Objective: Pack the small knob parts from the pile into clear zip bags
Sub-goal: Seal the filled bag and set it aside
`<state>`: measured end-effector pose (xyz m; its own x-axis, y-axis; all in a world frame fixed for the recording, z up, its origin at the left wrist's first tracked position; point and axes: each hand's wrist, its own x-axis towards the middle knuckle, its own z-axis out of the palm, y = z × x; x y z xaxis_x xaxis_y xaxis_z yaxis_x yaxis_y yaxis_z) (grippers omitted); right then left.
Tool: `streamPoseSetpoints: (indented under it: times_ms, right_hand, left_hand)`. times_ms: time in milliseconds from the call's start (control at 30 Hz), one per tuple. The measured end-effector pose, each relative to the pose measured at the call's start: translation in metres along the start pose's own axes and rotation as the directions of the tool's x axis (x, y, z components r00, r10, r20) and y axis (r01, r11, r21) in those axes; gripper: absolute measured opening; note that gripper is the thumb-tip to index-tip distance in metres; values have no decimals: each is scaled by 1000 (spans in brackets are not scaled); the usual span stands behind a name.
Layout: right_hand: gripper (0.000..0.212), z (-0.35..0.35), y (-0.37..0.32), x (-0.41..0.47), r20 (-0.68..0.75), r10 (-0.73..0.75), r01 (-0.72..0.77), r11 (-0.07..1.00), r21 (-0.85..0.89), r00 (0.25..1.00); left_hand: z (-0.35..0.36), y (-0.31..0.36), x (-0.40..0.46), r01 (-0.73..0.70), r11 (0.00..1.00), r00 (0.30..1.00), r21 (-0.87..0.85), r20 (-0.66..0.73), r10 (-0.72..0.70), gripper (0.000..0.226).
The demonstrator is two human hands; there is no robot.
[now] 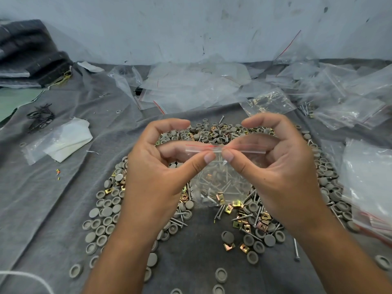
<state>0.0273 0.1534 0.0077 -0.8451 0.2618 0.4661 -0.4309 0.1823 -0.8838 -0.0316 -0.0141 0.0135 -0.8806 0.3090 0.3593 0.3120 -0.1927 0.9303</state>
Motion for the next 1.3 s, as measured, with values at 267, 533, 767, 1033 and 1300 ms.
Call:
streamPoseSetpoints:
  times_ms: [267,533,767,1033,1300]
  right_hand:
    - [33,5,-1,-3,18,3,-2,999,-40,1000]
    - [42,4,-2,-3,60,67,-64,997,-53,996]
    - [46,3,0,-2,76,106,-103,994,-43,991]
    - [42,-4,3,2,33,96,-94,995,-39,995]
    - [53,-23,-2,11,46,109,-110,994,9,993]
  left_hand:
    - [2,-2,-1,40,998,997,-50,70,-36,47]
    - [2,-6,-2,32,999,994,-21,102,-29,34]
    - [4,-5,-4,26,999,995,23,92,-28,35]
    - [2,-1,0,82,996,996,-20,48,-81,49]
    - [-5,4,0,20,1000,1000,-4,16,-20,40]
